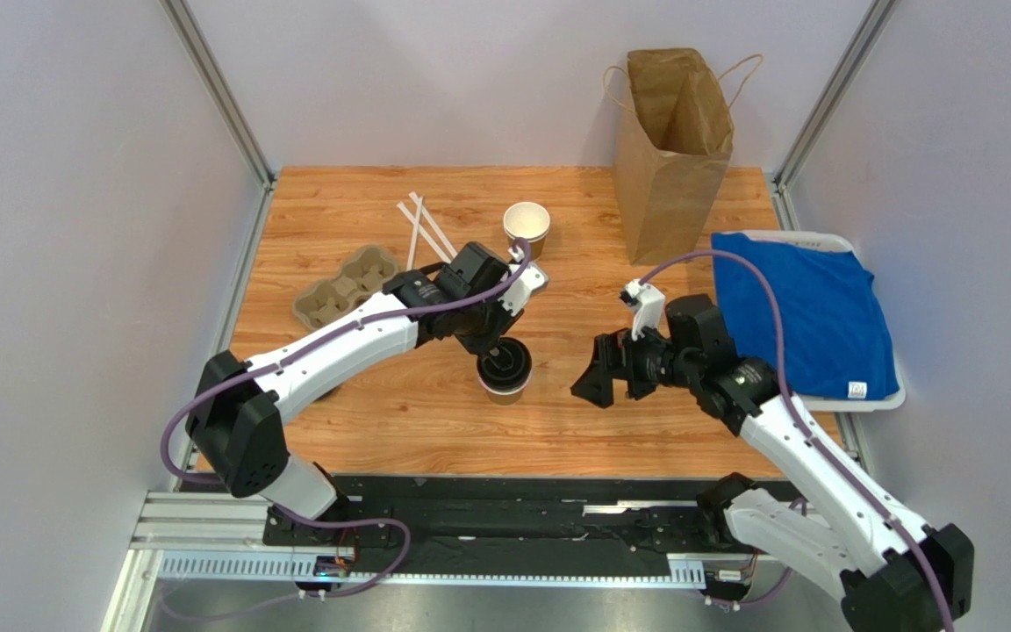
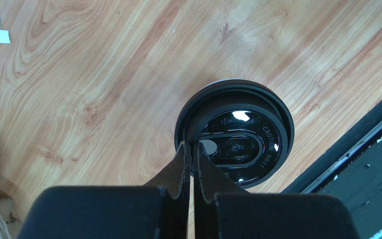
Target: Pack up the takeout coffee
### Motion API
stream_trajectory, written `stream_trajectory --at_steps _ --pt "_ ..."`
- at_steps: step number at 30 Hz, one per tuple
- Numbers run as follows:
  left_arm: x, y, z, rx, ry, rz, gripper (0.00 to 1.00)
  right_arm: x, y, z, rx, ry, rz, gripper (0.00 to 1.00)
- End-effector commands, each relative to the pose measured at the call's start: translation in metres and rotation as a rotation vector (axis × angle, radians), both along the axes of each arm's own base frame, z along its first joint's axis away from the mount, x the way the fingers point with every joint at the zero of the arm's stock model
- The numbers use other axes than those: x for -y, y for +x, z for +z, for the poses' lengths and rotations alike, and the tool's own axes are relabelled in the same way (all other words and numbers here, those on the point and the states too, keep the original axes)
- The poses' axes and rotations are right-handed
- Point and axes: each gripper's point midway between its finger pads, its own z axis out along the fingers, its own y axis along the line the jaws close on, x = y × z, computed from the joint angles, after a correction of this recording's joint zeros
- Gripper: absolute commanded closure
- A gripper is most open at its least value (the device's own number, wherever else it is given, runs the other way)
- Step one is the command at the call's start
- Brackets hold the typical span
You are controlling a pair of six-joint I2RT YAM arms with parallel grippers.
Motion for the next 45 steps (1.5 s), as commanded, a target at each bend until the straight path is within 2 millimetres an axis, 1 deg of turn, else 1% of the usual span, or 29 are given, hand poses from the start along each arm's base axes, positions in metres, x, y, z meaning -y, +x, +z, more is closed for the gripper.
stream_trajectory --at_steps 1,4,8,13,17,21,25,27,30,34,38,45 --pt "0.012 0.009 0.000 0.039 -0.009 -0.002 1.00 -0.021 0.000 0.020 -0.190 0.215 0.000 0.00" --pt "0.013 0.007 -0.005 0.031 0.005 -0.007 1.00 -0.022 0.005 0.023 -0.192 0.229 -0.007 0.00" --pt "0.010 0.006 -0.008 0.033 0.024 -0.004 1.00 -0.024 0.004 0.025 -0.190 0.238 0.003 0.00" --pt "0.010 0.006 -0.014 0.024 0.047 -0.005 1.00 -0.024 0.008 0.029 -0.169 0.243 0.003 0.00" --pt "0.010 0.006 -0.010 0.023 0.049 -0.005 1.00 -0.024 0.009 0.030 -0.158 0.234 0.012 0.00" --pt "0.009 0.005 0.001 0.027 0.048 -0.007 1.00 -0.024 0.007 0.028 -0.158 0.228 0.018 0.00" --pt "0.004 0.000 0.010 0.030 0.042 -0.009 1.00 -0.024 0.006 0.028 -0.157 0.227 0.025 0.00" --pt "0.002 -0.001 0.011 0.026 0.049 -0.007 1.00 -0.023 0.006 0.027 -0.158 0.226 0.025 0.00" --pt "0.000 -0.003 0.006 0.013 0.063 -0.011 1.00 -0.024 0.006 0.026 -0.161 0.224 0.026 0.00" --pt "0.002 -0.001 0.000 0.005 0.071 -0.008 1.00 -0.024 0.008 0.027 -0.155 0.224 0.029 0.00" --pt "0.006 0.003 0.001 0.007 0.066 -0.005 1.00 -0.025 0.008 0.027 -0.160 0.223 0.037 0.00" --pt "0.010 0.005 -0.004 0.001 0.072 -0.007 1.00 -0.026 0.009 0.025 -0.158 0.217 0.041 0.00"
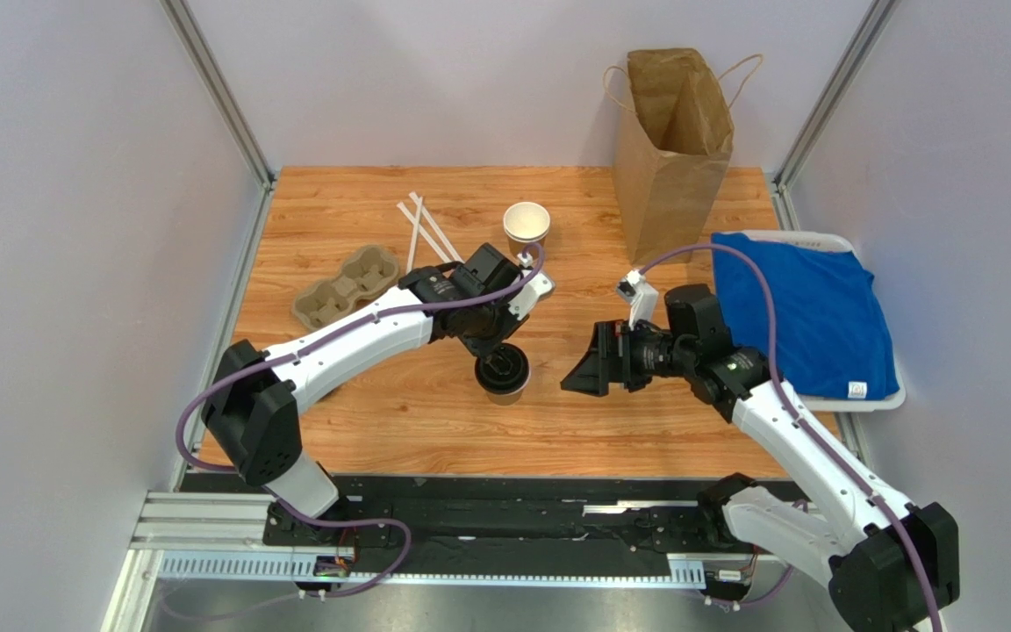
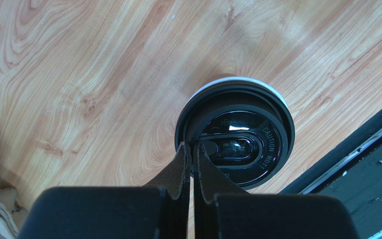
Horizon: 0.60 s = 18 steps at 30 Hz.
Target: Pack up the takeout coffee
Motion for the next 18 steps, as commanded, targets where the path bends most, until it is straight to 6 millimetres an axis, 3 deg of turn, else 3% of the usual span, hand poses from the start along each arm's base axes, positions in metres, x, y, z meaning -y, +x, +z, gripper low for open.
stream_trajectory --at_steps 1,12,15,18 --pt "0.009 0.007 0.008 0.026 -0.018 -0.005 1.00 -0.005 0.009 0.020 0.075 0.031 0.021 0.00" --pt "0.008 0.004 -0.005 0.001 -0.004 -0.003 0.99 -0.006 0.011 0.020 0.081 0.029 0.023 0.00" --pt "0.007 0.005 -0.008 -0.001 0.007 -0.001 0.96 -0.005 0.011 0.020 0.083 0.027 0.023 0.00" --pt "0.006 0.004 -0.009 -0.003 0.012 -0.004 0.86 -0.006 0.012 0.020 0.084 0.024 0.025 0.00"
